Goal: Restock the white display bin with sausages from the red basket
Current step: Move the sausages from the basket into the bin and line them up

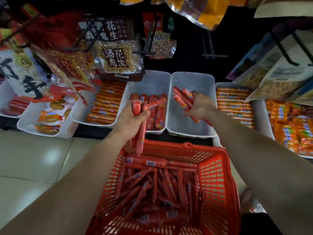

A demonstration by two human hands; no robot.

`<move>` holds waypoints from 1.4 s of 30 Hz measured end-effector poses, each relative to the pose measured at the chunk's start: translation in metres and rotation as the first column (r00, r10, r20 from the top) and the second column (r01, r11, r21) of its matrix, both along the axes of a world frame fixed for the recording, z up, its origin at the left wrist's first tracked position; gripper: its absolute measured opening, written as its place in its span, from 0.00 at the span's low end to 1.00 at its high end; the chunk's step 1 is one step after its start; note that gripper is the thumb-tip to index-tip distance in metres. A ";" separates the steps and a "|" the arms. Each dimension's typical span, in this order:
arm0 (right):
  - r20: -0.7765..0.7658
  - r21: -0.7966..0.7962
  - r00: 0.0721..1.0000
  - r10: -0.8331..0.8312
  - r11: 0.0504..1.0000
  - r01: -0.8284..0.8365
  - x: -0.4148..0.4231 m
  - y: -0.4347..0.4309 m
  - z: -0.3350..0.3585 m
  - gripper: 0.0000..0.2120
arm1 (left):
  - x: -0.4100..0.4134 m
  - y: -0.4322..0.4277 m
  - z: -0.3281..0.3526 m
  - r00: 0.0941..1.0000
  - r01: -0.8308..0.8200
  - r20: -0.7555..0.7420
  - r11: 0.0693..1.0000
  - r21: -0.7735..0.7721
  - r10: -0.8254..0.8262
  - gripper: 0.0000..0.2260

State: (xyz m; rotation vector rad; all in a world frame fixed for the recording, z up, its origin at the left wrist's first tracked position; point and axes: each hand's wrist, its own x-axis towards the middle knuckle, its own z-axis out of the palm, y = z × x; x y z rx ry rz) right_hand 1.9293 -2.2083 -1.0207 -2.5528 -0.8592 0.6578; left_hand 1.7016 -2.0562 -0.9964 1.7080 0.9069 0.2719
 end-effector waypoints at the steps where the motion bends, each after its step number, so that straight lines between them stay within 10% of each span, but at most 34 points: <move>1: -0.005 -0.026 1.000 0.011 1.000 -0.011 0.003 0.003 -0.012 0.32 | 0.006 0.003 -0.004 1.000 0.017 -0.002 1.000 0.009 -0.017 0.14; 7: -0.156 -0.223 0.983 0.095 0.966 -0.129 0.004 -0.002 -0.065 0.39 | 0.025 0.015 -0.020 0.998 0.055 -0.034 0.998 0.021 -0.054 0.14; 12: 0.078 0.084 0.991 0.106 0.990 -0.113 -0.008 -0.011 -0.033 0.42 | 0.031 0.001 -0.009 0.991 0.131 0.008 0.990 -0.054 -0.130 0.10; 18: 0.082 0.018 0.881 0.466 0.883 -0.469 -0.033 -0.003 0.011 0.21 | 0.035 -0.036 0.011 0.971 0.235 -0.004 0.962 -0.138 -0.238 0.13; 25: -0.472 0.302 0.873 0.118 0.953 0.034 -0.065 -0.027 0.007 0.11 | 0.047 -0.045 0.006 0.995 -0.088 0.032 0.986 -0.141 0.094 0.08; 33: -0.490 0.274 0.858 0.154 0.962 -0.016 -0.083 -0.026 0.004 0.19 | 0.085 -0.069 -0.012 0.953 -0.214 0.125 0.906 -0.366 0.276 0.08; 42: -0.392 0.204 0.906 0.163 0.975 -0.087 -0.064 -0.010 -0.010 0.21 | 0.080 -0.048 -0.027 0.998 -0.009 0.051 0.894 -0.447 0.035 0.19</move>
